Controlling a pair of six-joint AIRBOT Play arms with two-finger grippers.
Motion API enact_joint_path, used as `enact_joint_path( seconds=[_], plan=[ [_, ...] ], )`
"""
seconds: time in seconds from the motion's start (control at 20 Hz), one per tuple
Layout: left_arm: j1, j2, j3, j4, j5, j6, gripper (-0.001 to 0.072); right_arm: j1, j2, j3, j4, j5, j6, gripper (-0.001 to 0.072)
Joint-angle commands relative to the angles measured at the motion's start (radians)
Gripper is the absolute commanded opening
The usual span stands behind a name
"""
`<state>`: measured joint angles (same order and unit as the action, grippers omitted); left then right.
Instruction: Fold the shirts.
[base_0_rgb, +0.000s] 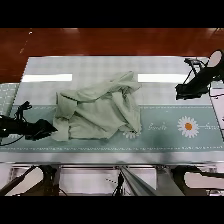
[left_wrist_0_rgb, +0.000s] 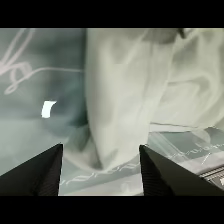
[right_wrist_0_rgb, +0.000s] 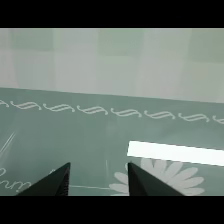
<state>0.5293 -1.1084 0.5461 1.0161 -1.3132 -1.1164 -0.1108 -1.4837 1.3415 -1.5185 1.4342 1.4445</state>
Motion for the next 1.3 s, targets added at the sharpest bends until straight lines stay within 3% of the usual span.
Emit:
enact_joint_path(
  seconds=[0.0,0.05,0.15,0.2,0.25,0.45,0.6,0.9,1.2,1.25],
  plan=[
    [-0.071,-0.035,-0.007,-0.055,0.032,0.043,0.0586,-0.008,0.074,-0.101,0.012,-0.046,0.0,0.0452],
    [-0.098,-0.055,-0.007,-0.056,0.032,0.043,0.0517,-0.021,0.098,-0.124,0.029,-0.048,-0.001,0.0453],
    [-0.145,-0.097,-0.007,-0.056,0.029,0.05,0.0182,-0.063,0.145,-0.168,0.082,-0.047,-0.003,0.0453],
    [-0.157,-0.108,-0.007,-0.056,0.029,0.05,0.0066,-0.087,0.171,-0.196,0.116,-0.047,-0.01,0.0453],
    [-0.159,-0.108,-0.007,-0.056,0.03,0.055,0.0028,-0.113,0.198,-0.236,0.172,-0.047,-0.027,0.0453],
    [-0.156,-0.106,-0.002,-0.056,0.029,0.077,0.0027,-0.121,0.248,-0.463,0.46,-0.075,-0.114,0.0491],
    [-0.156,-0.106,-0.002,-0.056,0.026,0.077,0.0028,-0.034,0.248,-0.613,0.606,-0.225,-0.118,0.0491],
    [-0.156,-0.106,-0.002,-0.056,0.026,0.085,0.0027,0.196,0.248,-0.729,0.71,-0.451,-0.112,0.0491],
    [-0.156,-0.106,-0.002,-0.06,0.027,0.088,0.0028,0.381,0.197,-0.729,0.759,-0.601,-0.008,0.0484],
    [-0.156,-0.106,-0.002,-0.072,0.027,0.097,0.0027,0.402,0.183,-0.729,0.792,-0.612,-0.008,0.0419]
  ],
)
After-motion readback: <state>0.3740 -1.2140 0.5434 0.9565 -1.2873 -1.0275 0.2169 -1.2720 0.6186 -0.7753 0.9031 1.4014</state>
